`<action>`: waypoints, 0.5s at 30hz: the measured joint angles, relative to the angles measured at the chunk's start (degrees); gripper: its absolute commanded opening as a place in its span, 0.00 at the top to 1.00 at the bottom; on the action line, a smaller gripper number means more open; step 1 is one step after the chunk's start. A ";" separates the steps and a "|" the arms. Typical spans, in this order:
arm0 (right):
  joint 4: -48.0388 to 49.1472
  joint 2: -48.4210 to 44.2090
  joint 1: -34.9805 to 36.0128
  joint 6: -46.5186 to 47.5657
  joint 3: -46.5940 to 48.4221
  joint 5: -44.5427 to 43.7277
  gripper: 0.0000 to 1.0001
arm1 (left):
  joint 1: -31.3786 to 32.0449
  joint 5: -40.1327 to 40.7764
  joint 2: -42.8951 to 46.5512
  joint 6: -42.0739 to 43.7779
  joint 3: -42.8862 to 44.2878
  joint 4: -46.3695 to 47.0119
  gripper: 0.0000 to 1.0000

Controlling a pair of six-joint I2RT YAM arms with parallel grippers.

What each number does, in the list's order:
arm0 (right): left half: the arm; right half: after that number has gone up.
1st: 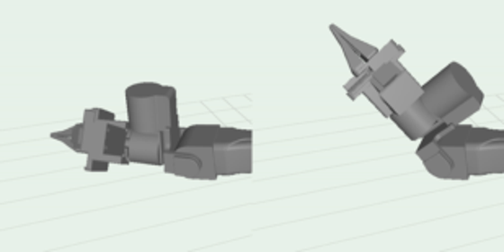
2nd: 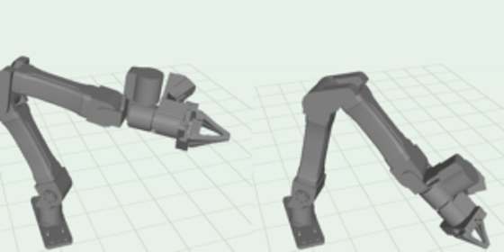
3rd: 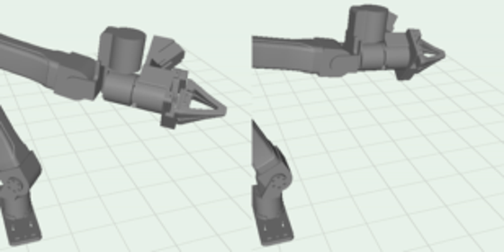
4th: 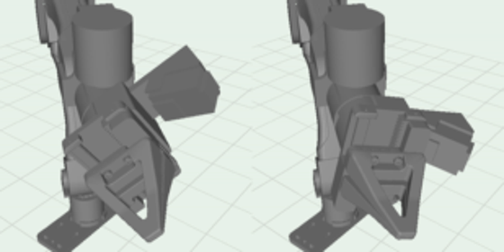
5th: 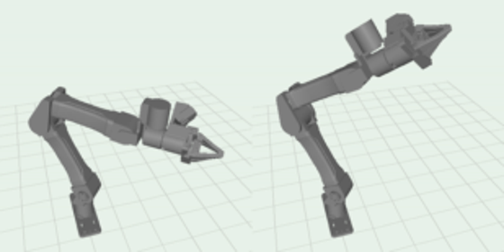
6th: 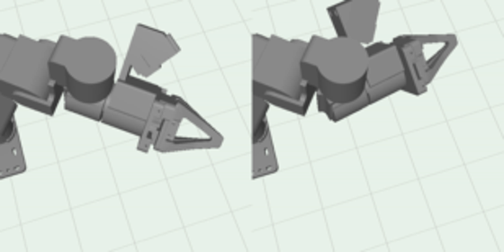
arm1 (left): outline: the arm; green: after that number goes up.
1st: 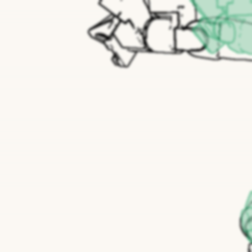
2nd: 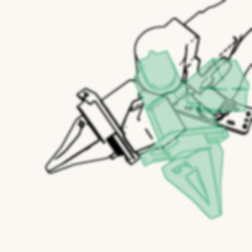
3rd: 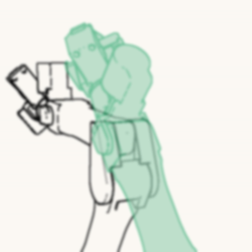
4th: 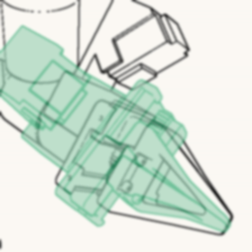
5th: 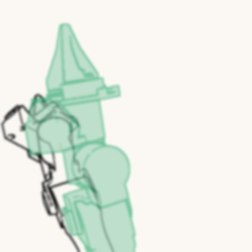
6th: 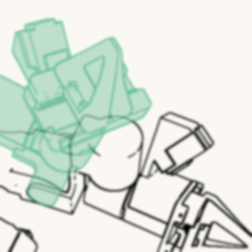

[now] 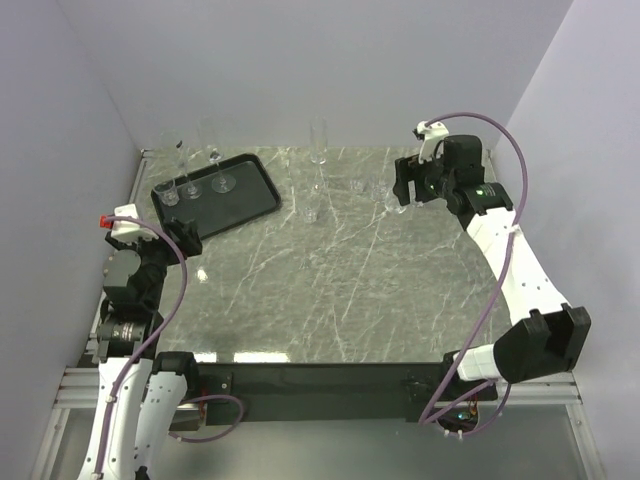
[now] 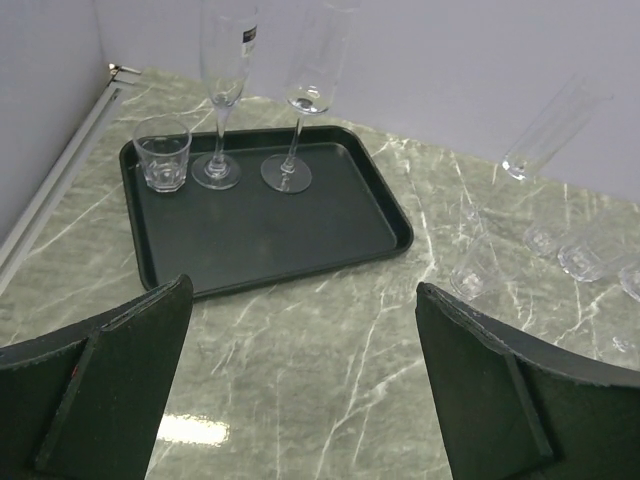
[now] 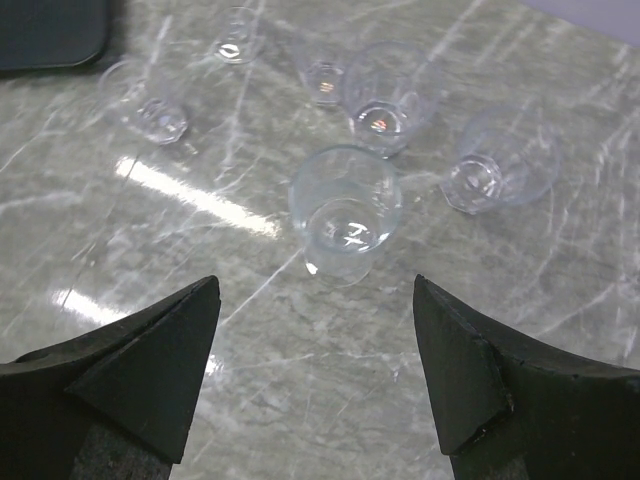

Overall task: Place the glasses into the tray
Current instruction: Grab a glass with a robot arm

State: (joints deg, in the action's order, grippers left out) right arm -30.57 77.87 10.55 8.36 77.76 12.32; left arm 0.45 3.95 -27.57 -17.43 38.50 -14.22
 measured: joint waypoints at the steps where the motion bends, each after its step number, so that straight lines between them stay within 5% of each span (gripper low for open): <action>1: 0.31 0.50 0.13 -0.66 0.04 -1.03 0.15 | 0.02 0.22 0.11 0.07 -0.09 -0.26 0.01; 15: 1.40 9.14 1.27 -6.67 5.33 -5.42 0.26 | 0.22 0.46 -0.07 0.22 -1.38 0.35 0.01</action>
State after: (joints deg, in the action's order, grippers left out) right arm -29.17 87.00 11.81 1.69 83.09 6.90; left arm 0.67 4.40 -27.64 -17.21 37.12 -13.87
